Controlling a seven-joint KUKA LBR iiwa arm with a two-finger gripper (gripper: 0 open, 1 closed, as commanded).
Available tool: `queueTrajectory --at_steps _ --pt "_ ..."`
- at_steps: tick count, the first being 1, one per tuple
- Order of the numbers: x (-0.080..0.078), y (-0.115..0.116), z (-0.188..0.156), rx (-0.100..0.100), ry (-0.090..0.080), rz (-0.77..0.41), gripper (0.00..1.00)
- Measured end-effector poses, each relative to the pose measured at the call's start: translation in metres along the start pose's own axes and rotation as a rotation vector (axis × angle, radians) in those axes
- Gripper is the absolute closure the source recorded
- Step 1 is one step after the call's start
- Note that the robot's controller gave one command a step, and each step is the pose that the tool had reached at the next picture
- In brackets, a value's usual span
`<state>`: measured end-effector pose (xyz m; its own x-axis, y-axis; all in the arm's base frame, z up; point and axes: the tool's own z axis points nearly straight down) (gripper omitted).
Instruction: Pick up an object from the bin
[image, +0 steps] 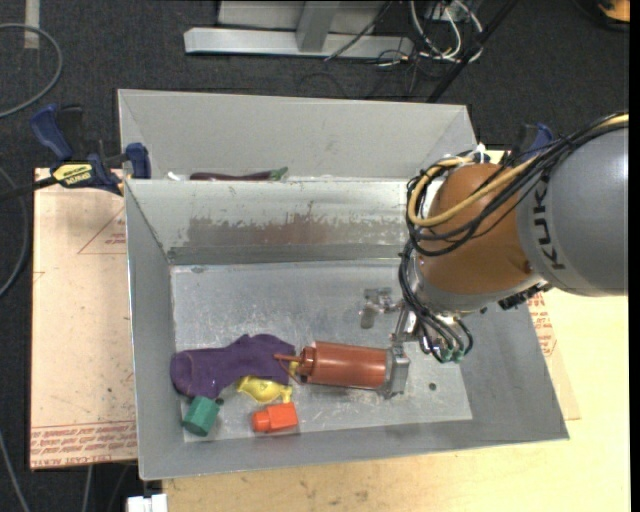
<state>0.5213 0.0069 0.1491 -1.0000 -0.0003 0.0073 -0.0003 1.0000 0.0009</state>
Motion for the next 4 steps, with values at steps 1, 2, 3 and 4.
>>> queueTrajectory --at_steps 1,2,3,4 --pt "-0.002 0.000 -0.004 0.000 -0.007 0.000 0.00" --pt "0.003 0.027 0.041 0.000 -0.012 0.001 0.00" --pt "-0.006 0.031 0.080 -0.001 -0.008 -0.186 1.00" --pt "-0.006 0.031 0.080 -0.001 -0.008 -0.186 1.00"
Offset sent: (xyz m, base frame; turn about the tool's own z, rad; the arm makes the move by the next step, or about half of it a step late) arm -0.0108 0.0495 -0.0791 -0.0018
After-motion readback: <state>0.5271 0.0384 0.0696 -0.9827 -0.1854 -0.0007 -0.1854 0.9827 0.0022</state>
